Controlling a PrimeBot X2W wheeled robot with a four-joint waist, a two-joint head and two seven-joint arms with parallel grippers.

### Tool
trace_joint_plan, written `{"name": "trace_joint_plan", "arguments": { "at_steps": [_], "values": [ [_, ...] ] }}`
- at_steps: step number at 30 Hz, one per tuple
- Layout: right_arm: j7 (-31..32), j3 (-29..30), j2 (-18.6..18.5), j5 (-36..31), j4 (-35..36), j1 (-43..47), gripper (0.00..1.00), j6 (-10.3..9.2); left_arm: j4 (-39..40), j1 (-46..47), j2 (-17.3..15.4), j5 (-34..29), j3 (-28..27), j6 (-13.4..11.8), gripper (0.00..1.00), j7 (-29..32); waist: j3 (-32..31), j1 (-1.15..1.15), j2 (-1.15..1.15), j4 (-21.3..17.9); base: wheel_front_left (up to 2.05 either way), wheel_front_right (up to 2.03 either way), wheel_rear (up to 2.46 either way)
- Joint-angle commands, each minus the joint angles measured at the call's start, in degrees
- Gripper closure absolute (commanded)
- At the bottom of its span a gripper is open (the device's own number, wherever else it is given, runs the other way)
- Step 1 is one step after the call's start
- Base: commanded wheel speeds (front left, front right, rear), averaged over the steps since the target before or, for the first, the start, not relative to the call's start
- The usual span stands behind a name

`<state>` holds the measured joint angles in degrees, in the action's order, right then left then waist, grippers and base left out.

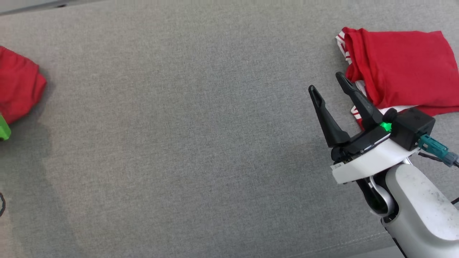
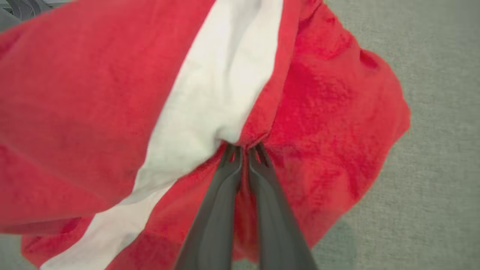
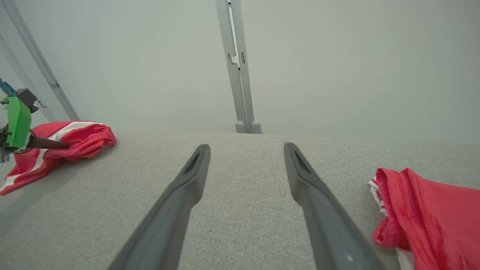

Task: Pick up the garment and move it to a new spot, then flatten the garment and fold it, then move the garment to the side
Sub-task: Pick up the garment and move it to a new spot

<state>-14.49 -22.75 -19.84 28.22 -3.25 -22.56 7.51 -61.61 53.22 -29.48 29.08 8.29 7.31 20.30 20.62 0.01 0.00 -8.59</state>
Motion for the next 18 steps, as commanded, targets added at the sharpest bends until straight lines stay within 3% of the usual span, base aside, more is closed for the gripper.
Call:
{"name": "trace_joint_plan", "arguments": {
  "at_steps": [1,10,18],
  "values": [
    [-0.38,-0.19,0.47,0.27,-0.45,1.18,0.0,-0.04,1.2,-1.17,-0.64,0.47,1.57,0.22,1.0,-0.44,-5.43,-0.01,0.0,0.86,0.0,0.0,0.0],
    [-0.63,2.68,2.12,0.84,-2.74,6.54,0.0,-0.04,16.29,-1.26,-2.57,5.53,16.28,0.19,1.0,-0.93,-16.71,-0.01,0.0,1.71,0.0,0.0,0.0],
    [-0.67,6.73,3.03,0.05,-1.63,11.11,0.0,-0.04,31.74,-1.44,-3.73,10.81,25.42,0.19,1.0,-0.67,-20.59,-0.01,0.0,1.59,0.0,0.0,0.0]
  ]
}}
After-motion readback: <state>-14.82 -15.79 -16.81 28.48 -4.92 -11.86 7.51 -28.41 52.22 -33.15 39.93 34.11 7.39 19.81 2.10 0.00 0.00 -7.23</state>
